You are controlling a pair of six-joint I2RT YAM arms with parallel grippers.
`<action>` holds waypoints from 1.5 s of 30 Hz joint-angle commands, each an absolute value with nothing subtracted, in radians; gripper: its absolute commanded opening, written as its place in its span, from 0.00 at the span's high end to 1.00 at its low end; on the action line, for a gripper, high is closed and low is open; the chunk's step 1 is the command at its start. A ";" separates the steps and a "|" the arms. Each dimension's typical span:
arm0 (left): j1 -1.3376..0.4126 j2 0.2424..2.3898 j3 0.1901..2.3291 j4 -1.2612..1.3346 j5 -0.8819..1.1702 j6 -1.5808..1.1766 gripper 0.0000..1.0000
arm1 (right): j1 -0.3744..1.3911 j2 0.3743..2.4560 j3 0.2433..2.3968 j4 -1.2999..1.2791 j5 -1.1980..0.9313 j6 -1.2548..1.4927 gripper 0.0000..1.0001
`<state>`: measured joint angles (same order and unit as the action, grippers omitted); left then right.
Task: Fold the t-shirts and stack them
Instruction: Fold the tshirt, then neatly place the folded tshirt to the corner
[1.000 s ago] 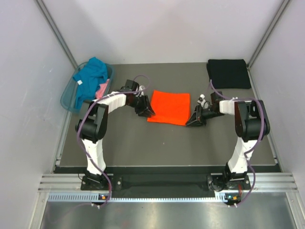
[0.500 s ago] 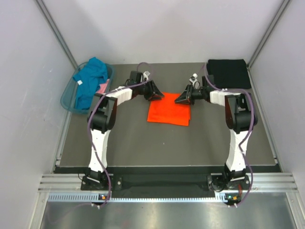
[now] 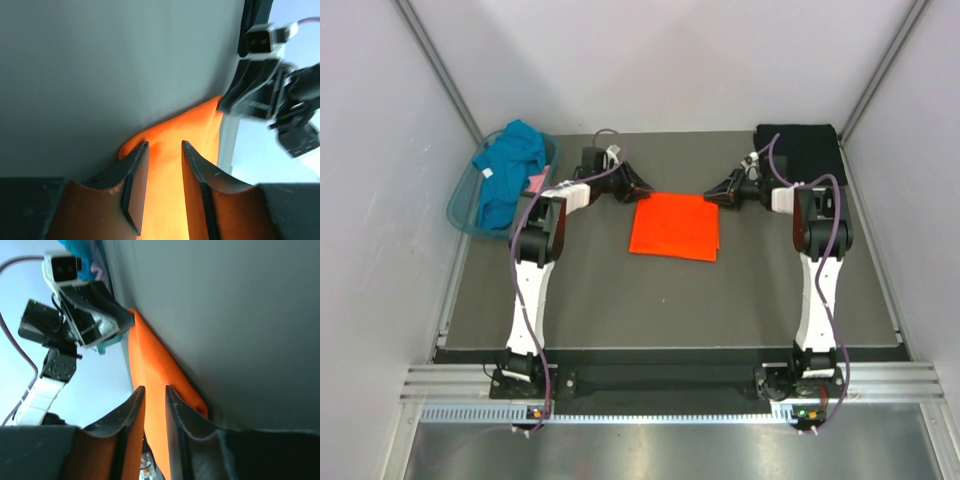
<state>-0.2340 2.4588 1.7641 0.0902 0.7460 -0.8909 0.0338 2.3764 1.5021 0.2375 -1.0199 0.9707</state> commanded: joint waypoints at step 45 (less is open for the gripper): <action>-0.330 2.152 1.534 -0.463 0.357 -0.477 0.59 | 0.143 2.390 1.672 -0.447 -0.795 0.207 0.39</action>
<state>-0.3317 2.1490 1.5673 -0.4725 0.3805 -0.5129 0.1307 2.3173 1.7031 -0.4793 -0.9310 0.1860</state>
